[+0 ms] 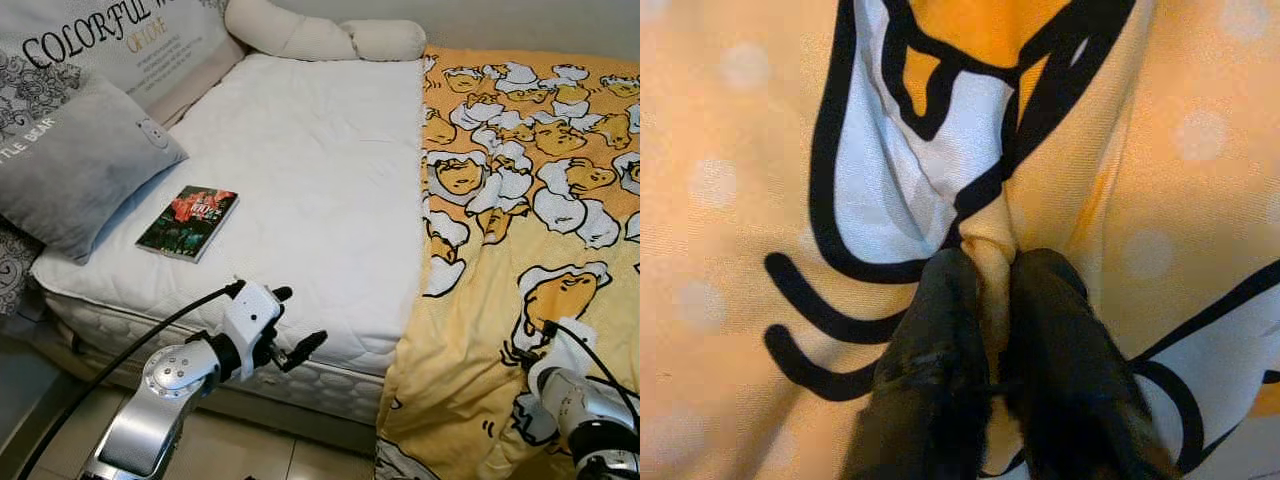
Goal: Clean up the room
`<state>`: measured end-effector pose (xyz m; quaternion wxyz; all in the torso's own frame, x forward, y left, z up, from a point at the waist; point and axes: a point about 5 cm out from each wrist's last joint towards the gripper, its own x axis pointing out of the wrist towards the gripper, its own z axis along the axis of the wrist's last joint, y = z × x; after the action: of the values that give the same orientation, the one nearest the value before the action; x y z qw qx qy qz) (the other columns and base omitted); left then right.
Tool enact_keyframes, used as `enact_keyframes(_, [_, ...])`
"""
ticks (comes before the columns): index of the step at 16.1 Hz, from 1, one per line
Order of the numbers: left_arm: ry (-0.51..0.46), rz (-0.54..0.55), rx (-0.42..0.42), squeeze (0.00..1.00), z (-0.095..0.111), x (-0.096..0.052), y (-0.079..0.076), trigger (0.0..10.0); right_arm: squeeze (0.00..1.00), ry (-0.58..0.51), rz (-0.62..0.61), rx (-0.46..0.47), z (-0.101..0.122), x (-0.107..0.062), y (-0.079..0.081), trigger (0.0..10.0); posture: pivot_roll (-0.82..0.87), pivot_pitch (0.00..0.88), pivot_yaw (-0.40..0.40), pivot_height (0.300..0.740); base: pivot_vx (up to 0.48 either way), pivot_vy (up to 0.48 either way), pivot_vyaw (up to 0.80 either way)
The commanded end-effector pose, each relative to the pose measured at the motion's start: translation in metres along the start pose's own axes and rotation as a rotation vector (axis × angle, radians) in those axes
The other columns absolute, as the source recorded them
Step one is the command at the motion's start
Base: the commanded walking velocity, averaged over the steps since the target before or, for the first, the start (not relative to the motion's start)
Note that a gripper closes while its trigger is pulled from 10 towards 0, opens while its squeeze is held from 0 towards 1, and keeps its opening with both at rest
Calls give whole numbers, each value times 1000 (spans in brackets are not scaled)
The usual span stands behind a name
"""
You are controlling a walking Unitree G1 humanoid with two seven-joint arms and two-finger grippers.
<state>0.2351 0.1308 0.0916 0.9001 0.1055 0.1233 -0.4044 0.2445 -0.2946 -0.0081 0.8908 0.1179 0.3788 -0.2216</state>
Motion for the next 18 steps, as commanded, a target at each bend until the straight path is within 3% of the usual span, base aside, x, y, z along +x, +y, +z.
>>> enact_keyframes(1, [2,-8,13,380,2,1,1,10000,0,5,-3,14,0,0,-3,0,-53,0,41,740,0,0,0])
enact_keyframes(5, [-3,-17,15,384,2,1,-3,10000,0,-7,-63,96,-4,-1,-17,0,-48,0,20,740,0,0,0])
enact_keyframes(8, [2,-92,29,384,1,3,-14,10000,0,4,-228,203,-20,-8,-52,0,-58,0,7,740,0,0,0])
enact_keyframes(12, [8,-90,31,380,-1,5,-15,10000,0,36,-398,236,-36,-18,-90,0,-72,0,1,740,0,0,0])
enact_keyframes(15, [11,-93,31,384,-2,5,-16,10000,0,124,-271,226,-52,-15,-72,0,-76,0,3,740,0,0,0])
enact_keyframes(16, [13,-94,33,380,-3,5,-16,10000,0,139,-201,221,-56,-13,-61,1412,-76,0,2,740,0,0,0])
enact_keyframes(17, [14,-93,37,380,-3,5,-15,10000,0,149,-120,208,-59,-11,-48,8863,-75,0,3,740,0,0,0])
enact_keyframes(18, [16,-93,39,380,-3,5,-15,10000,0,162,-80,167,-62,-11,-39,10000,-75,0,3,740,0,0,0])
